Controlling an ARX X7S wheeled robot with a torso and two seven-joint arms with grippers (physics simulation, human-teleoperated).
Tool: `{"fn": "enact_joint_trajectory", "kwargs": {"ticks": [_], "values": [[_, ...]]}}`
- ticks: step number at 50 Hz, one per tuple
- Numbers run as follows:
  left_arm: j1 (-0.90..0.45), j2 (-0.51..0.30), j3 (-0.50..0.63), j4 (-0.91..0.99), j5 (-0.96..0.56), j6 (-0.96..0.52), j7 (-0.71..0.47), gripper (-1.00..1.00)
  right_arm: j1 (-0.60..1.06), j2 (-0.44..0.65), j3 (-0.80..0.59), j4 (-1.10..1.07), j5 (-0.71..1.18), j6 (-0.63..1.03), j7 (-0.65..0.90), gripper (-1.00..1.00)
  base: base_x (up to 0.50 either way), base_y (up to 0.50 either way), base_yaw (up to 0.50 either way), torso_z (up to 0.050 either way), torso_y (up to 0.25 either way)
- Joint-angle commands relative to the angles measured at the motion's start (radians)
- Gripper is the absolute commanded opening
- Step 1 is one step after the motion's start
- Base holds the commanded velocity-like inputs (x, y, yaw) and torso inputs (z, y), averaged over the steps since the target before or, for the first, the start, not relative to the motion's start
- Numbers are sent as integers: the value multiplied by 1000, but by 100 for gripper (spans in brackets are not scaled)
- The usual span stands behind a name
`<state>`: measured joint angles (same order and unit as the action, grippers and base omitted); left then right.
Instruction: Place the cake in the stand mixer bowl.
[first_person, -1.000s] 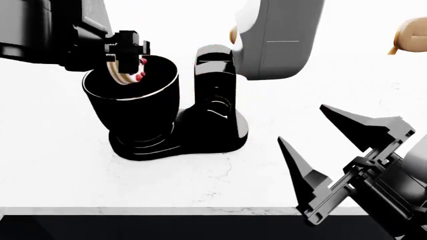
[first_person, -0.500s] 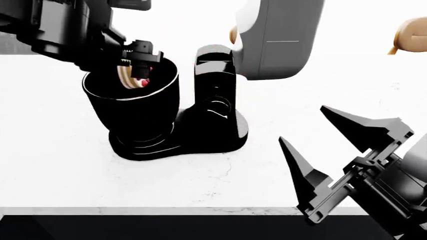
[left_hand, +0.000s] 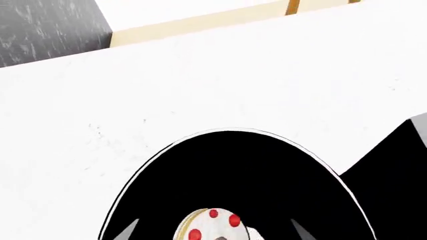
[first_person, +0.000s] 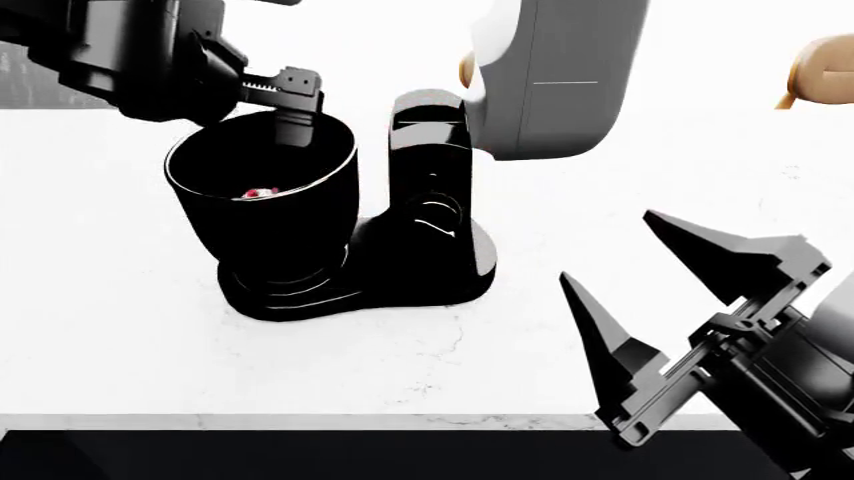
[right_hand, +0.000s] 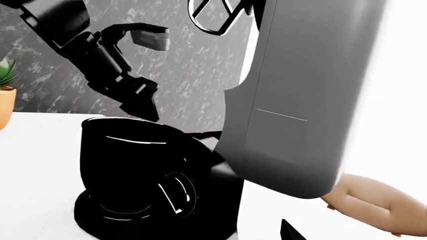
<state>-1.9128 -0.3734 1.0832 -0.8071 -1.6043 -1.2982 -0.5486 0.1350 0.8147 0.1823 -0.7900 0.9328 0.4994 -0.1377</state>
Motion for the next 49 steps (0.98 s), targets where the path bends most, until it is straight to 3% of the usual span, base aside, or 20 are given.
{"fn": "enact_joint_trajectory", "kwargs": {"ticks": [1, 4, 11, 16, 21, 37, 49], "values": [[-49, -52, -65, 80, -77, -13, -96, 100, 0, 7, 8, -8, 10, 2, 8, 100, 0, 0, 0, 0, 0], [-72, -75, -96, 111, -118, -21, -137, 100, -3, 6, 10, -9, 8, -2, 9, 100, 0, 0, 0, 0, 0], [-67, -225, -231, 357, -431, -10, -421, 100, -5, 12, 25, -22, 25, 2, 27, 100, 0, 0, 0, 0, 0], [-32, -348, -300, 588, -614, 70, -570, 100, -8, 26, 50, -54, 52, 10, 53, 100, 0, 0, 0, 0, 0], [39, -439, -336, 764, -718, 149, -646, 100, 3, 31, 67, -72, 83, 14, 82, 100, 0, 0, 0, 0, 0], [232, -620, -476, 1152, -762, 323, -666, 100, 86, 56, 236, -83, 365, 6, 351, 100, 0, 0, 0, 0, 0], [297, -645, -505, 1241, -734, 354, -634, 100, 80, 65, 275, -107, 410, -8, 378, 100, 0, 0, 0, 0, 0]]}}
